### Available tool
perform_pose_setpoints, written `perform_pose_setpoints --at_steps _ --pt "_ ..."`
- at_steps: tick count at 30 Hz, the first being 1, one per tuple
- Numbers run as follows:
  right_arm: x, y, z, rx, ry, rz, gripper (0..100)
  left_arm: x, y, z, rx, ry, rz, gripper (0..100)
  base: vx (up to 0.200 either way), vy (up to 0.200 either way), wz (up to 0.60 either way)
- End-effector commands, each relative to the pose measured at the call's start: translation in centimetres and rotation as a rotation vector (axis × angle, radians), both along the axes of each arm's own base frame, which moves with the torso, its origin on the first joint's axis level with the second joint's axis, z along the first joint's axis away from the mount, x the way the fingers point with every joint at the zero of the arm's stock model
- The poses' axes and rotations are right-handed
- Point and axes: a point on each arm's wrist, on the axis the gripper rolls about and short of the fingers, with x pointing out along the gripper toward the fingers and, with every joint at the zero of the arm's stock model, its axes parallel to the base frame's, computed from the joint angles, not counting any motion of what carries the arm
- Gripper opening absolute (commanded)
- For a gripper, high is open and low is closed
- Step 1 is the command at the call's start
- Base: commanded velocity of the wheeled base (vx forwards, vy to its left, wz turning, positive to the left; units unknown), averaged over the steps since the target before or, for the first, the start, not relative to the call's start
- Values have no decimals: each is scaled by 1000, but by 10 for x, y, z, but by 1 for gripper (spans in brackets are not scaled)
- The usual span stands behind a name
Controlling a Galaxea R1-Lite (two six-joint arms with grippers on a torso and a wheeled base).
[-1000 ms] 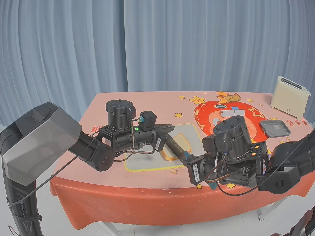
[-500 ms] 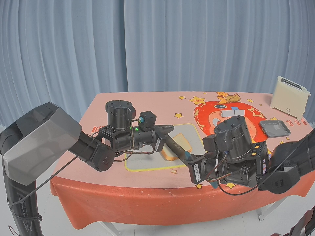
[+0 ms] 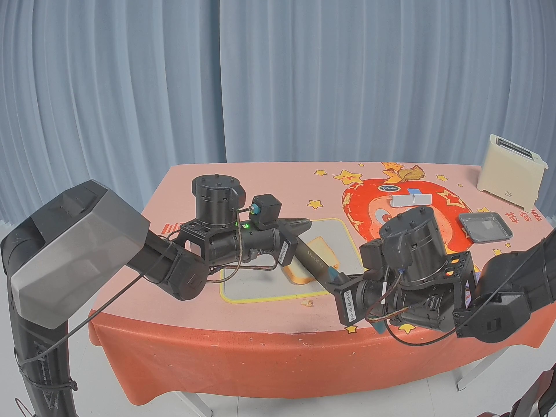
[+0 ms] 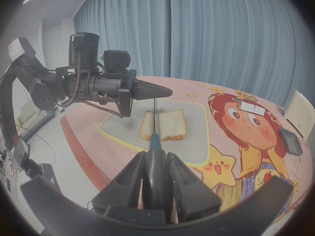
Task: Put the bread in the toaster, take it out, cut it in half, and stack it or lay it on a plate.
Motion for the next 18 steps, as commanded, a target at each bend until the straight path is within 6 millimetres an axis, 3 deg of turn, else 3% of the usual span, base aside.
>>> perform_pose_setpoints --at_steps 1,9,18 --pt "3 4 7 18 -20 3 0 0 2 -6 7 13 3 0 0 0 0" --pt "8 8 16 34 -43 5 0 -1 4 -8 12 19 6 0 0 0 0" --pt "7 6 3 8 -12 0 0 0 1 1 -3 -3 2 0 0 0 0"
